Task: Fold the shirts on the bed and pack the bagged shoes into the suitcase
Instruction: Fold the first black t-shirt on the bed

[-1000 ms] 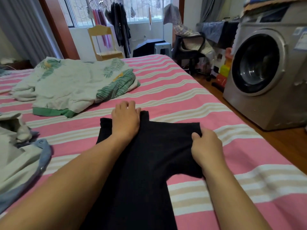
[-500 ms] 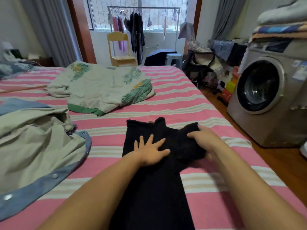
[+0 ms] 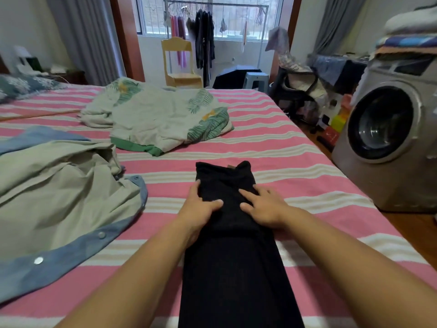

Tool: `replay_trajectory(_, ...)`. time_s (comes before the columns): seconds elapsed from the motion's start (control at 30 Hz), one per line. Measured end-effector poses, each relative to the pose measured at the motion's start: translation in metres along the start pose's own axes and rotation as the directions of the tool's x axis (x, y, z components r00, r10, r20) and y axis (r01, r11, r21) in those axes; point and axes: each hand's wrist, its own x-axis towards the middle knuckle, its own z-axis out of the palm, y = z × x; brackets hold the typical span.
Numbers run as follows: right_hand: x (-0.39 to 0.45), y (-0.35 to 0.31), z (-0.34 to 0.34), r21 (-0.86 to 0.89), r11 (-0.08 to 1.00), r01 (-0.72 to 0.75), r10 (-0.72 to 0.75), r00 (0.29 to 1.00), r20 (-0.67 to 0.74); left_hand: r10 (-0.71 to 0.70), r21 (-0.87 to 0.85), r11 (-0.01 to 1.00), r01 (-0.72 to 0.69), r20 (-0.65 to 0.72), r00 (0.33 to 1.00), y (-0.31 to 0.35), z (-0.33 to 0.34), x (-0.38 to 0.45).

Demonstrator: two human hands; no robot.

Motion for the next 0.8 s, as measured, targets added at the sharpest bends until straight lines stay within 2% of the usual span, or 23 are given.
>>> replay_trajectory(0.03,0.003,0.006,0.003,0.077,0.997,-0.018,0.020,1.000,-0.024,0.051,0.313,0.947,-0.066,0.055,0.997,-0.001,0.004,-0.008)
replay_trajectory(0.07,0.007,0.009,0.003,0.164,0.986,-0.028,0.040,0.997,-0.071,0.059,0.606,0.786,-0.122,0.123,0.991,-0.004,0.010,-0.018)
replay_trajectory(0.1,0.012,0.006,0.000,0.236,0.971,-0.030,0.060,0.991,-0.119,0.017,0.809,0.570,-0.139,0.158,0.987,-0.009,0.015,-0.025)
replay_trajectory(0.13,0.017,0.001,-0.003,0.272,0.962,-0.022,0.068,0.984,-0.162,-0.047,0.900,0.422,-0.112,0.145,0.988,-0.014,0.018,-0.029)
replay_trajectory(0.17,0.023,-0.003,-0.004,0.255,0.967,-0.005,0.056,0.980,-0.192,-0.099,0.927,0.369,-0.062,0.105,0.990,-0.015,0.018,-0.029)
replay_trajectory(0.23,0.036,-0.007,0.000,0.111,0.994,0.001,0.019,0.985,-0.173,-0.108,0.908,0.419,0.024,0.024,0.994,-0.009,0.009,-0.016)
replay_trajectory(0.27,0.044,-0.005,0.003,0.051,0.999,-0.012,0.020,0.988,-0.152,-0.075,0.887,0.458,0.047,-0.014,0.997,-0.005,0.002,0.000)
replay_trajectory(0.3,0.054,0.000,0.006,0.022,0.999,-0.033,0.036,0.989,-0.145,-0.035,0.889,0.455,0.052,-0.041,0.999,-0.003,-0.005,0.021)
replay_trajectory(0.4,0.085,0.013,0.009,0.025,0.999,-0.038,0.043,0.967,-0.251,0.112,0.955,0.298,0.012,-0.048,0.993,-0.011,-0.025,0.085)
replay_trajectory(0.47,0.100,0.016,0.008,0.103,0.995,-0.010,0.050,0.921,-0.386,0.282,0.961,0.274,-0.020,-0.061,0.958,-0.017,-0.029,0.117)
replay_trajectory(0.53,0.109,0.021,0.007,0.203,0.979,0.033,0.070,0.876,-0.477,0.466,0.940,0.335,-0.061,-0.109,0.878,-0.017,-0.027,0.133)
replay_trajectory(0.57,0.112,0.024,0.006,0.274,0.960,0.059,0.082,0.876,-0.475,0.512,0.908,0.408,-0.092,-0.144,0.847,-0.016,-0.027,0.136)
replay_trajectory(0.6,0.114,0.027,0.005,0.380,0.921,0.080,0.103,0.893,-0.438,0.496,0.859,0.499,-0.116,-0.173,0.851,-0.015,-0.028,0.138)
replay_trajectory(0.67,0.113,0.030,0.002,0.630,0.773,0.081,0.164,0.933,-0.320,0.325,0.680,0.723,-0.121,-0.180,0.929,-0.011,-0.032,0.139)
replay_trajectory(0.73,0.103,0.027,-0.007,0.816,0.575,0.052,0.184,0.964,-0.191,0.101,0.392,0.919,-0.050,-0.110,0.989,0.000,-0.038,0.131)
replay_trajectory(0.8,0.081,0.017,-0.023,0.921,0.386,0.055,0.149,0.981,-0.121,-0.011,0.179,0.984,0.019,-0.044,0.999,0.020,-0.042,0.108)
